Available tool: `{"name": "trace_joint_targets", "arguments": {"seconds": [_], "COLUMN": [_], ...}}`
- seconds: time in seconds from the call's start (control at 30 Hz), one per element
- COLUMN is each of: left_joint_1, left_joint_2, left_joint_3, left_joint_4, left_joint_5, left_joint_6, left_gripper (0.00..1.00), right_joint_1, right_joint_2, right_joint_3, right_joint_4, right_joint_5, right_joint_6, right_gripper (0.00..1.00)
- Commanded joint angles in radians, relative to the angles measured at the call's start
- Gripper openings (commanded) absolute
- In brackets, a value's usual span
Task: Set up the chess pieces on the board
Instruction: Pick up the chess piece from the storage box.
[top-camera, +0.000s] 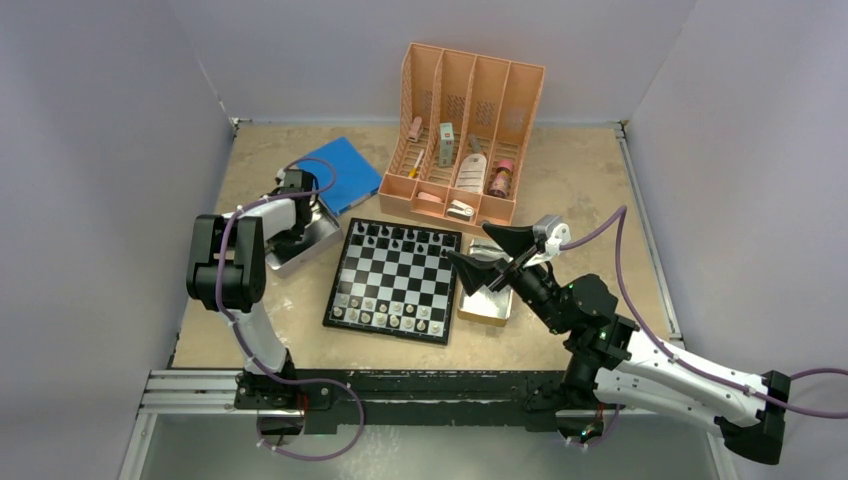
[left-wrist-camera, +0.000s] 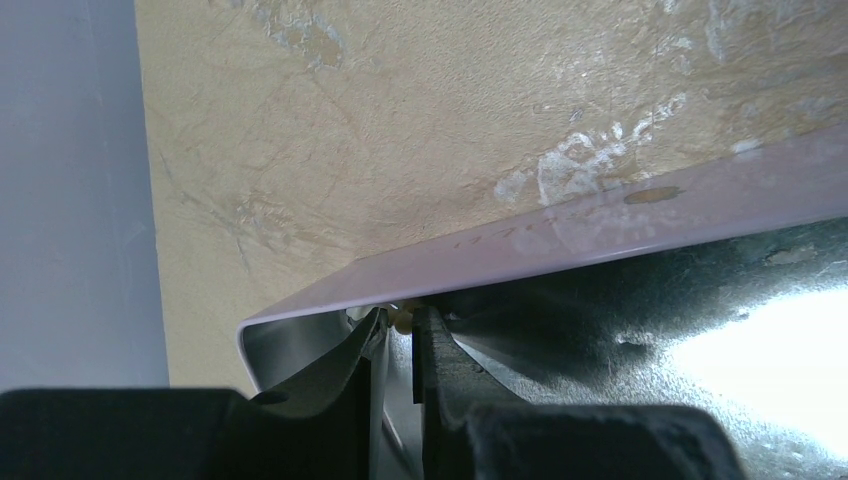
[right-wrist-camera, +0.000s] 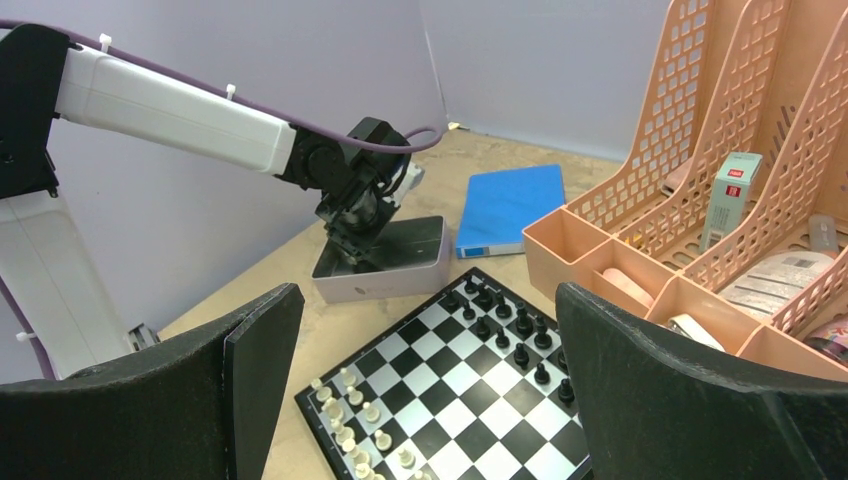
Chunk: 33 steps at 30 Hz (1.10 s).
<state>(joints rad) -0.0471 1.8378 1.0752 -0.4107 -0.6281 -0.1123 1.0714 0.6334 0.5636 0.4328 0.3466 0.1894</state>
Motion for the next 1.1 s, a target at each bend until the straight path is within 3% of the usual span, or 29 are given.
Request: {"name": "trace_joint_targets", "arguments": {"seconds": [0.0,0.57,1.07], "left_joint_1": [-0.004,0.032,0.023], "left_joint_2": [-0.035,-0.049,-0.052], "left_joint_3": [-0.002,-0.010,-0.011], "left_joint_4": [0.019,0.004,0.015], "left_joint_5": [0.022,0.004,0.152], "left_joint_6": [-0.020,-0.043,-0.044], "left_gripper": [0.16,0.28,0.19], "right_joint_1": [0.001,0.002,0.002], "right_joint_2": [-0.013,-0.034,-0.038], "right_joint_3": [0.004,-0.002,0.002], "right_joint_4": [0.056,0.056,0.051], "right_joint_5": [-0.006,-0.021,-0.024], "right_joint_6": [-0.013,-0.012,-0.014], "right_gripper": [0.99,0.99,0.99]}}
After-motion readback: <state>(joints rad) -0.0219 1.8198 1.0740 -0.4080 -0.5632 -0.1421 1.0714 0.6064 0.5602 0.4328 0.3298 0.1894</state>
